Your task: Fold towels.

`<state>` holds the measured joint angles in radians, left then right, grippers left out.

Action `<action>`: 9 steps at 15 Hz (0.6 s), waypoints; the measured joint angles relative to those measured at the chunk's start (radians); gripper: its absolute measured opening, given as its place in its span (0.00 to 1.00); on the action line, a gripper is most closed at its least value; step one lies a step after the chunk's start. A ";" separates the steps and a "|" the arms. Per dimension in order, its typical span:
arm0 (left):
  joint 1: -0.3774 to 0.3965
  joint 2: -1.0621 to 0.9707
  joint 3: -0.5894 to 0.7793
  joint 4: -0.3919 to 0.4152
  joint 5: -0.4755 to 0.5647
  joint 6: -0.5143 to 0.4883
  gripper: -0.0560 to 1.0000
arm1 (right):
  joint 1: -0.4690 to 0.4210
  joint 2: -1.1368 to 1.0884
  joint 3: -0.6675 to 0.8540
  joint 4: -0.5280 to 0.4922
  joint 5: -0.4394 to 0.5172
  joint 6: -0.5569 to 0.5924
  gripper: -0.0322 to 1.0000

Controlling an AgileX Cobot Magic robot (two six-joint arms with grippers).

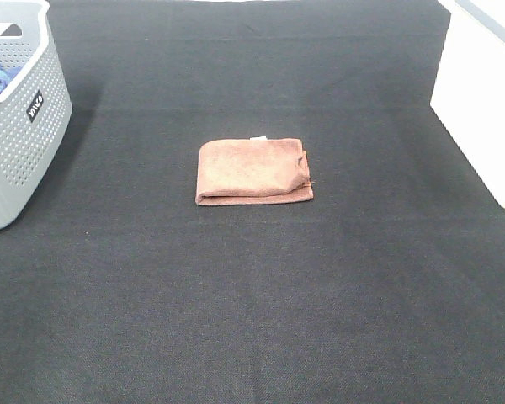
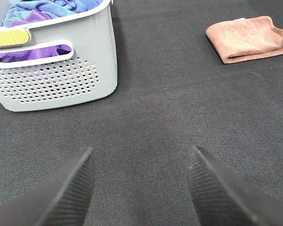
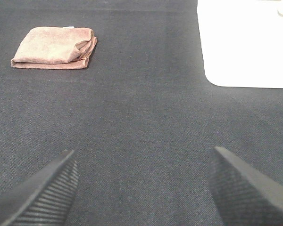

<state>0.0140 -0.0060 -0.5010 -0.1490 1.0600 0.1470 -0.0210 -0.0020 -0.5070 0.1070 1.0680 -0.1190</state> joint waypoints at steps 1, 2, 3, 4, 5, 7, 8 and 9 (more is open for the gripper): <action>0.000 0.000 0.000 0.000 0.000 0.000 0.59 | 0.000 0.000 0.000 0.000 0.000 0.000 0.73; 0.000 0.000 0.000 0.000 0.000 0.000 0.59 | 0.000 0.000 0.000 0.000 0.000 0.000 0.73; 0.000 0.000 0.000 0.000 0.000 0.000 0.59 | 0.000 0.000 0.000 0.000 0.000 0.000 0.73; 0.000 0.000 0.000 0.000 0.000 0.000 0.59 | 0.000 0.000 0.000 0.000 0.000 0.000 0.73; 0.000 0.000 0.000 0.000 0.000 0.000 0.59 | 0.000 0.000 0.000 0.000 0.000 0.000 0.73; 0.003 0.000 0.000 0.000 0.000 0.000 0.59 | 0.000 0.000 0.000 0.000 0.000 0.000 0.73; 0.011 0.000 0.000 0.000 0.000 0.000 0.59 | 0.000 0.000 0.000 0.000 0.000 0.000 0.73; 0.021 0.000 0.000 0.001 0.000 0.000 0.59 | 0.000 0.000 0.000 0.000 0.000 0.000 0.73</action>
<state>0.0350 -0.0060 -0.5010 -0.1480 1.0600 0.1470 -0.0210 -0.0020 -0.5070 0.1070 1.0680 -0.1190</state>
